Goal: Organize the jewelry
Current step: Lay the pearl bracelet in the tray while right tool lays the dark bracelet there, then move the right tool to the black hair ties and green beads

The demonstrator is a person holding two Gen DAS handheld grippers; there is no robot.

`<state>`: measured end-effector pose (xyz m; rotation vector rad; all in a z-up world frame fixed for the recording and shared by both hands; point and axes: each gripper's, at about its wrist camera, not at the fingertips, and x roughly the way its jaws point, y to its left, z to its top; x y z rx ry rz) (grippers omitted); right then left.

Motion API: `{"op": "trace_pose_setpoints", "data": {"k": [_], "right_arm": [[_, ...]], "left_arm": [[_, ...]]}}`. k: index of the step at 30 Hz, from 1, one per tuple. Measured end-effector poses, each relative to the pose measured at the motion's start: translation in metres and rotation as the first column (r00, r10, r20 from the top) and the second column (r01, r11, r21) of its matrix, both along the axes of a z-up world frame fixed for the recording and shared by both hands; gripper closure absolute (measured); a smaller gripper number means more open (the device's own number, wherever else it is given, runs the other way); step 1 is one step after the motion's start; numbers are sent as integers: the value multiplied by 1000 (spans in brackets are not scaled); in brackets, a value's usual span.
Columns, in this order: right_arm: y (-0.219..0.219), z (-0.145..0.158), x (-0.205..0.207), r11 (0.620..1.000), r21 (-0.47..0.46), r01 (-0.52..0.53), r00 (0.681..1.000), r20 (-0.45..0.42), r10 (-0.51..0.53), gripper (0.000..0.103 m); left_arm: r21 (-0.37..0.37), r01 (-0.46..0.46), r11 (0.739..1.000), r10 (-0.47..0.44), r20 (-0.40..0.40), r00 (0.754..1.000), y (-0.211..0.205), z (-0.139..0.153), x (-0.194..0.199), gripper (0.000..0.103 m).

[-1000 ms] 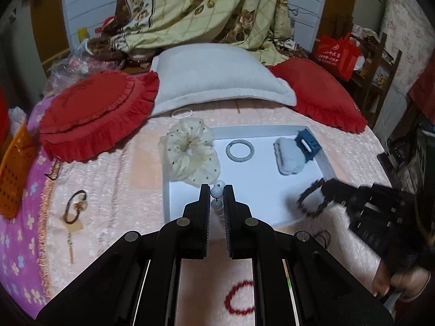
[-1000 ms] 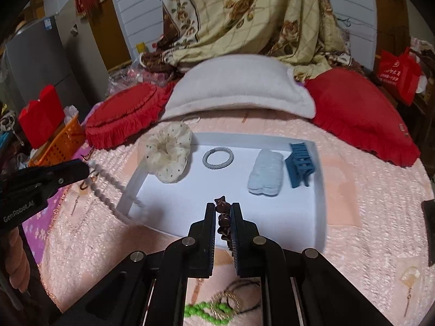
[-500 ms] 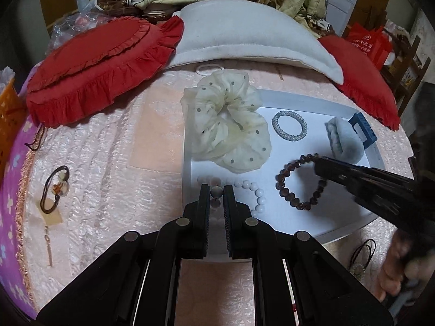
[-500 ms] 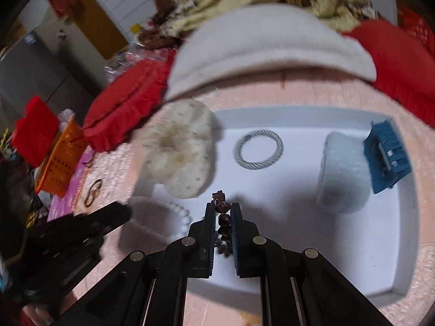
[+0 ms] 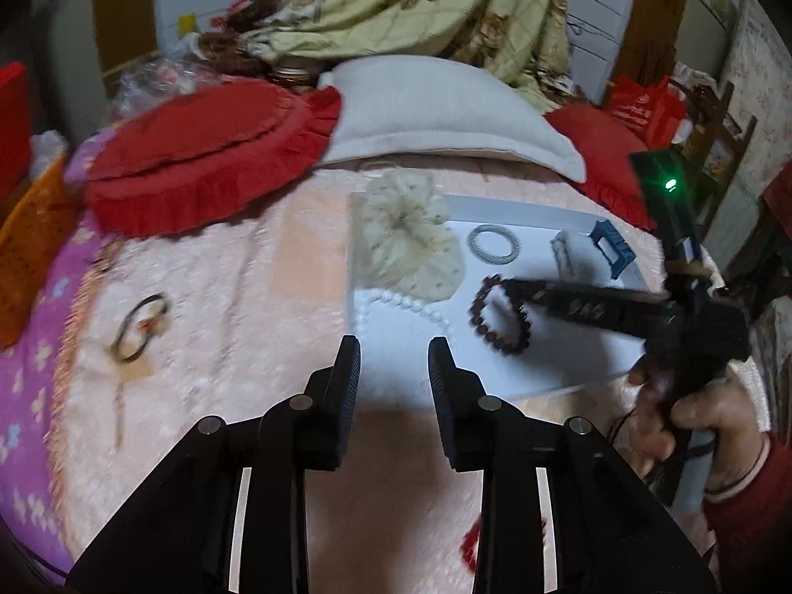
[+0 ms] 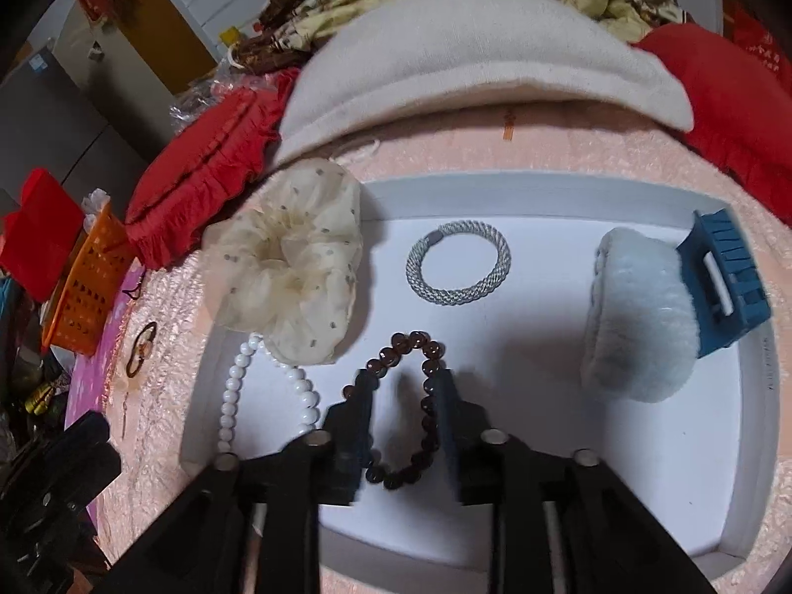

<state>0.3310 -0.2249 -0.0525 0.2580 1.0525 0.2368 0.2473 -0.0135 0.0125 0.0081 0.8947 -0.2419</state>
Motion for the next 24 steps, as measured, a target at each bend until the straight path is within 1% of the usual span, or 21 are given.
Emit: {"op": "trace_pose_setpoints", "data": {"k": [2, 5, 6, 9, 11, 13, 14, 15, 16, 17, 18, 19, 20, 23, 24], "right_arm": [[-3, 12, -13, 1000, -7, 1, 1000, 24, 0, 72], [-8, 31, -43, 1000, 1, -8, 997, 74, 8, 72], [-11, 38, -57, 1000, 6, -12, 996, 94, 12, 72], [-17, 49, -97, 1000, 15, -12, 991, 133, 10, 72], [-23, 51, -129, 1000, 27, 4, 987, 162, -9, 72], [-27, 47, -157, 999, 26, 28, 982, 185, -33, 72], [-30, 44, -178, 998, 11, 55, 976, 210, -56, 72], [-29, 43, -186, 997, 0, 72, 972, 225, -71, 72], [-33, 39, -205, 993, -16, 113, 961, 257, -105, 72], [-37, 36, -214, 990, -19, 138, 954, 271, -128, 72], [-40, 33, -221, 987, -21, 162, 950, 274, -150, 72], [-47, 25, -228, 980, -28, 199, 950, 252, -185, 72], [-53, 20, -231, 976, -32, 213, 952, 230, -201, 72], [-69, 6, -238, 969, -34, 245, 957, 171, -236, 72], [-72, 4, -241, 968, -28, 251, 956, 163, -243, 72]], "left_arm": [[-6, -52, 999, 52, 13, 999, 9, 4, -19, 75], [-68, -99, 993, 99, 4, 995, 23, 3, -51, 75], [-75, -118, 990, 118, -1, 993, 26, 1, -60, 75], [-47, -169, 985, 168, -19, 986, 29, -10, -81, 75], [-27, -200, 979, 200, -24, 980, 28, -18, -92, 75], [-23, -222, 975, 221, -35, 975, 28, -26, -104, 75], [-26, -221, 975, 219, -48, 974, 26, -30, -109, 75], [-30, -212, 977, 210, -65, 976, 25, -33, -113, 75], [-32, -203, 979, 200, -75, 977, 23, -35, -118, 75], [-29, -198, 980, 196, -72, 978, 22, -36, -122, 75], [-22, -199, 980, 198, -63, 978, 22, -36, -125, 75], [-15, -204, 979, 202, -56, 978, 22, -36, -127, 75], [-11, -208, 978, 207, -53, 977, 22, -36, -128, 75], [-28, -205, 978, 202, -64, 977, 23, -37, -131, 75], [-32, -203, 979, 200, -64, 978, 22, -37, -134, 75]]}}
